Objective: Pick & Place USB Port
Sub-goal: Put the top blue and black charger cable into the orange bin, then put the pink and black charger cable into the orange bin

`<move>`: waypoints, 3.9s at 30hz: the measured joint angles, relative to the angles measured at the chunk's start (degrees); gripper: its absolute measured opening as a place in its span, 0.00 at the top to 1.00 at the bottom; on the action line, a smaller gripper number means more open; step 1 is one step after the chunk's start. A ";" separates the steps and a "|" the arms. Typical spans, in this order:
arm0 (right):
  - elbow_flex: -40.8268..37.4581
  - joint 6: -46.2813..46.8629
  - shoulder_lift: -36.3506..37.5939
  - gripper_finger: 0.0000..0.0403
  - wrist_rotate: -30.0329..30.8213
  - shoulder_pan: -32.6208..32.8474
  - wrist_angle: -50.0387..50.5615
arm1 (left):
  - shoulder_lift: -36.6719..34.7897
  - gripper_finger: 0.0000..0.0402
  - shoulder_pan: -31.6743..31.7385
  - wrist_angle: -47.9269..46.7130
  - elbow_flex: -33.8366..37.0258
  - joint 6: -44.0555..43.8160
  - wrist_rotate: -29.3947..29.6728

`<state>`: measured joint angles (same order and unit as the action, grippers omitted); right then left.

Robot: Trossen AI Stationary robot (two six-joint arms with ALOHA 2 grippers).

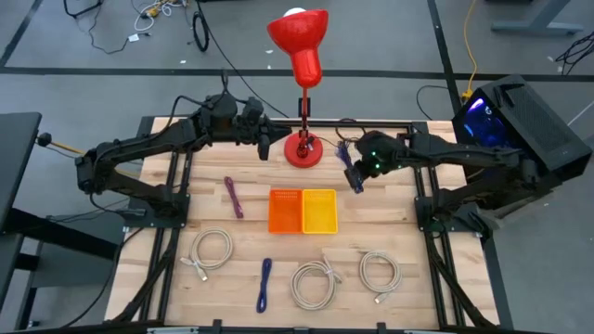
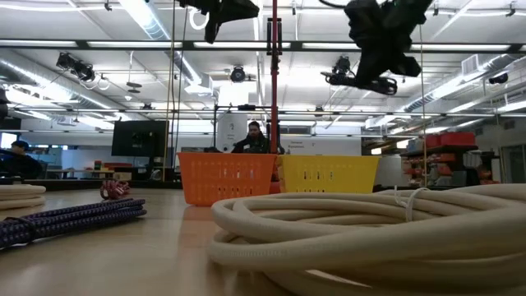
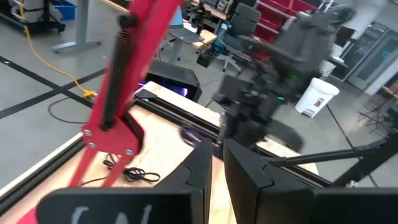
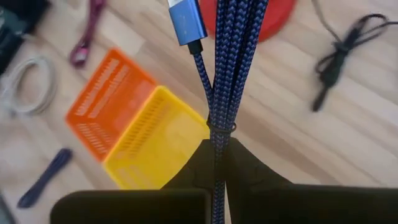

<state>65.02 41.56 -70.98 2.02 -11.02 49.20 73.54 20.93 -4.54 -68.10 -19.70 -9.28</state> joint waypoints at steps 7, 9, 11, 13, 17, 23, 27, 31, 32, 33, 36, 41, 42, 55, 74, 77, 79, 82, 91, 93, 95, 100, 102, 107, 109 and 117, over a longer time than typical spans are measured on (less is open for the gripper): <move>0.01 2.83 -1.81 0.97 -1.60 5.33 -2.35 | 0.00 0.88 3.52 0.00 -0.02 0.02 0.00; 0.01 3.40 -3.09 0.97 -2.23 6.31 -3.90 | 0.00 0.88 4.43 0.00 -0.02 0.02 0.00; -0.01 3.40 -3.94 0.97 -2.36 6.74 -4.35 | 0.00 0.88 5.34 0.01 -0.02 0.01 -0.02; -0.01 3.14 -4.20 0.97 -2.44 6.77 -5.90 | 0.00 0.88 6.39 0.03 -0.02 0.01 -0.03; -0.01 2.53 -5.60 0.97 -4.02 7.14 -7.30 | 0.00 0.88 8.35 0.05 -0.02 0.00 -0.02; -0.01 2.83 -8.62 0.97 -5.11 8.47 -12.89 | 0.00 0.88 10.73 0.19 -0.02 0.00 -0.02; -0.01 3.50 -11.84 0.97 -5.11 9.44 -19.52 | 0.00 0.88 11.20 1.02 -0.02 -0.01 -0.01; -0.01 4.09 -15.54 0.97 -5.68 9.61 -25.86 | -0.02 0.88 11.17 1.51 -0.02 -0.02 -1.04; -0.01 4.09 -16.37 0.97 -5.64 9.61 -27.38 | -0.02 0.88 11.17 1.48 -0.02 -0.02 -1.81; -0.01 4.10 -17.17 0.97 -5.62 9.60 -28.82 | -0.02 0.88 11.15 1.49 -0.02 -0.02 -2.60; -0.01 4.46 -19.61 0.97 -4.83 9.55 -33.65 | -0.02 0.88 11.17 1.49 -0.02 -0.02 -4.80; -0.01 5.24 -23.87 0.97 -3.45 9.52 -40.89 | -0.02 0.88 11.10 1.73 -0.02 -0.02 -8.42; -0.01 5.91 -24.81 0.97 -3.37 9.52 -42.04 | -0.02 0.88 11.10 1.73 -0.02 -0.02 -8.93; 7.55 6.13 -35.26 0.98 -5.29 11.94 -46.52 | -0.02 0.88 11.10 2.27 -0.02 2.36 -9.03; 8.36 1.50 -35.39 0.97 -7.57 12.76 -39.92 | -0.09 0.88 10.95 4.85 -0.04 -2.19 -8.57; 8.35 1.82 -35.39 0.92 -7.37 12.70 -39.93 | -0.09 0.88 10.95 4.87 -0.04 -2.19 -8.57; 8.34 2.29 -35.39 0.89 -7.43 12.71 -39.89 | -0.09 0.88 10.95 4.95 -0.04 -2.19 -8.57; 8.34 2.40 -35.39 0.87 -7.38 12.74 -39.83 | -0.09 0.88 10.95 5.01 -0.04 -2.19 -8.57; 8.34 2.98 -35.36 0.87 -6.99 11.99 -40.17 | -0.11 0.88 10.95 4.99 -0.04 -2.12 -9.29; 8.34 2.99 -35.36 0.86 -6.84 11.94 -40.16 | -0.11 0.88 10.94 4.99 -0.04 -2.10 -9.99; 8.32 2.96 -35.36 0.84 -6.80 11.88 -40.16 | -0.13 0.88 10.93 5.01 -0.04 -2.10 -10.10; 8.32 2.79 -35.32 0.75 -7.12 11.91 -40.20 | -0.13 0.88 10.95 4.98 -0.04 -2.08 -10.10; 8.32 2.91 -35.32 0.70 -7.03 11.84 -40.18 | -0.13 0.88 10.93 4.98 -0.04 -2.06 -10.10; 8.32 2.95 -35.32 0.63 -5.90 11.84 -40.18 | -0.13 0.88 10.95 4.98 -0.04 -2.07 -10.10; 8.32 2.95 -35.32 0.62 -5.92 11.73 -40.29 | -0.13 0.88 10.94 4.97 -0.04 -2.09 -10.10; 8.30 0.42 -35.32 0.65 -8.61 11.11 -45.26 | -0.13 0.88 10.35 4.92 -0.04 -2.42 -12.11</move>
<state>73.32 41.98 -106.30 -6.59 0.09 3.94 73.41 31.28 0.39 -68.14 -22.12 -21.38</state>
